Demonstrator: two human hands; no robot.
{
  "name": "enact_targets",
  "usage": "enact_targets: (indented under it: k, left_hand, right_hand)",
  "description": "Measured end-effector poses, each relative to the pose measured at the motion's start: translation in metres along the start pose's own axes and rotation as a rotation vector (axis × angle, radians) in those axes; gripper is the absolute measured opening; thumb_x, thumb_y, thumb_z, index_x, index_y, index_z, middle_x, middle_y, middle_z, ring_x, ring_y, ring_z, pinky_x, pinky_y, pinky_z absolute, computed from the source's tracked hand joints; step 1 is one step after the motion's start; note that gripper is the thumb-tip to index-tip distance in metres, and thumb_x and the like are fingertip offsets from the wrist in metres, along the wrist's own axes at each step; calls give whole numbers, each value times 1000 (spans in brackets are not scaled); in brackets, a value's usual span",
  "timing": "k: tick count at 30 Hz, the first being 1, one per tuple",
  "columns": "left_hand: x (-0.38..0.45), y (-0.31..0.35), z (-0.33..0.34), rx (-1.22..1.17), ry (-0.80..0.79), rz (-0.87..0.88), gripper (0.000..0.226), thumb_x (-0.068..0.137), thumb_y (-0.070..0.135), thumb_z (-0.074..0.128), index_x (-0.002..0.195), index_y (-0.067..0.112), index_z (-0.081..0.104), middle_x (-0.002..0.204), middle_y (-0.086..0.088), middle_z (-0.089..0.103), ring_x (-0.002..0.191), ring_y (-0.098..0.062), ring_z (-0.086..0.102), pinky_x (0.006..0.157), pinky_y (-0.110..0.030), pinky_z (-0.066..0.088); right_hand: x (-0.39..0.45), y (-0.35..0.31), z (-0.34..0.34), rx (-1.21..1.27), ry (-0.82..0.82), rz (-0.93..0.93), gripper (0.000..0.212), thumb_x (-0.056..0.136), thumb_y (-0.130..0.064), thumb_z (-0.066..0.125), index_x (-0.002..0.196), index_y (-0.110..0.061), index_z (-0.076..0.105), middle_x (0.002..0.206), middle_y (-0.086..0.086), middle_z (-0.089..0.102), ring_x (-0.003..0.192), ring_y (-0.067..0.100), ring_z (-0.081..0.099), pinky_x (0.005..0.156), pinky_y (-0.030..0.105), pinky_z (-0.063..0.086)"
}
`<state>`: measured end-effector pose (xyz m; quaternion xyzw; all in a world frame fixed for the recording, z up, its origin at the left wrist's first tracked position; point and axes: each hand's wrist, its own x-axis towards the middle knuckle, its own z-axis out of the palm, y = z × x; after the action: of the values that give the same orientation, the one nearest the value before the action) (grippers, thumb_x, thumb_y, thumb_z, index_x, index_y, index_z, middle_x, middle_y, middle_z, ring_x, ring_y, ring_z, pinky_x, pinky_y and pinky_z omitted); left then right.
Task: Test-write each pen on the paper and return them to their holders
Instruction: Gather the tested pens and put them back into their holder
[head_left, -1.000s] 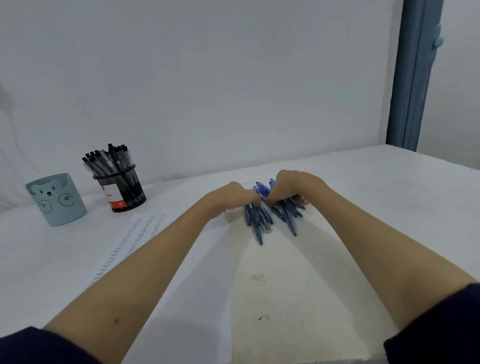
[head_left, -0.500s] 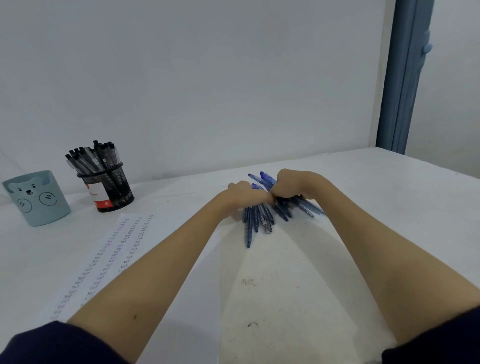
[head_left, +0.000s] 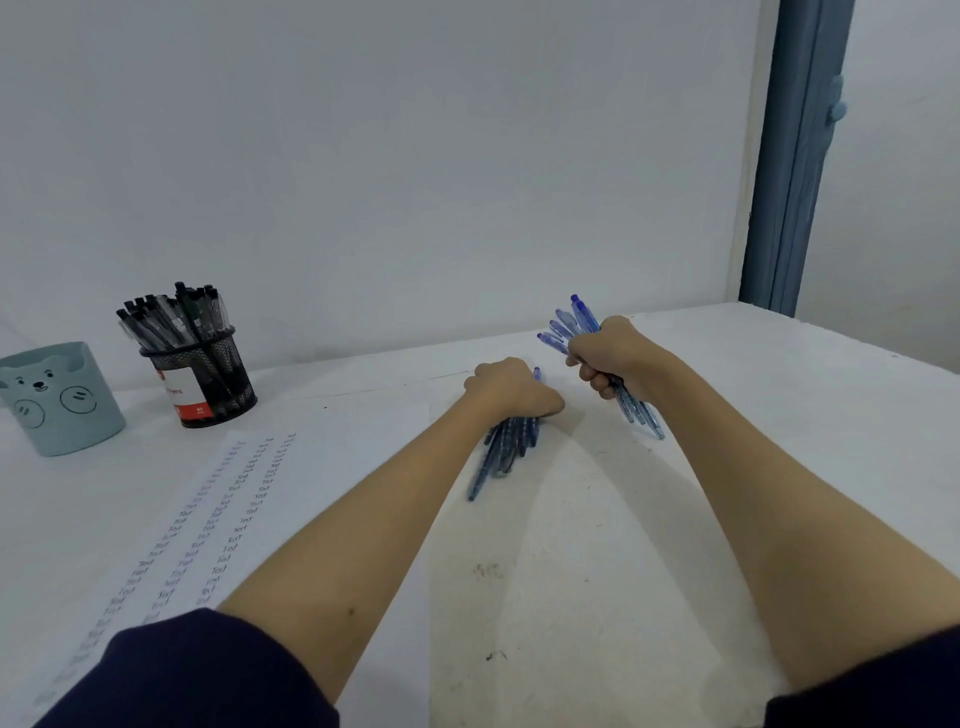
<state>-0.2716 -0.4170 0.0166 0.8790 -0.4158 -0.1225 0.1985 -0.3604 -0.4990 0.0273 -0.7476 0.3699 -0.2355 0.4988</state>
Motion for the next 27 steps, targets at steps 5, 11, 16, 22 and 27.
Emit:
enact_targets:
  k: [5,11,16,22,27]
  left_hand:
    - [-2,0,0,142,10,43,25,83,20,54,67,13,35,70,0,39,71,-18,42,51,-23,27]
    - [-8,-3,9,150,61,124,27,87,16,52,68,13,34,69,-2,39,59,-13,37,48,-23,27]
    - [-16,-12,12,159,155,194,18,94,15,47,105,2,44,93,-11,49,81,-23,44,60,-28,32]
    - [-21,-21,-4,52,402,303,19,98,16,39,111,3,37,92,-13,52,71,-27,48,59,-32,34]
    - [-23,-27,-37,-488,705,456,7,99,16,39,96,10,37,65,-1,44,49,-11,40,47,-25,35]
  right_hand:
    - [2,-5,7,194,65,-119,24,90,-17,61,74,-10,44,56,4,36,41,13,29,36,18,27]
    - [-3,-15,10,447,132,-276,21,93,-23,59,77,-15,47,54,3,44,34,11,41,40,20,39]
    - [-3,-14,14,536,223,-326,28,92,-21,60,72,-15,42,53,1,34,40,12,31,39,20,33]
    - [-3,-18,11,654,360,-324,31,89,-14,61,68,-15,38,54,3,30,42,14,25,38,21,26]
    - [-7,-19,25,641,312,-337,24,89,-15,62,73,-13,43,54,4,35,38,12,32,38,20,35]
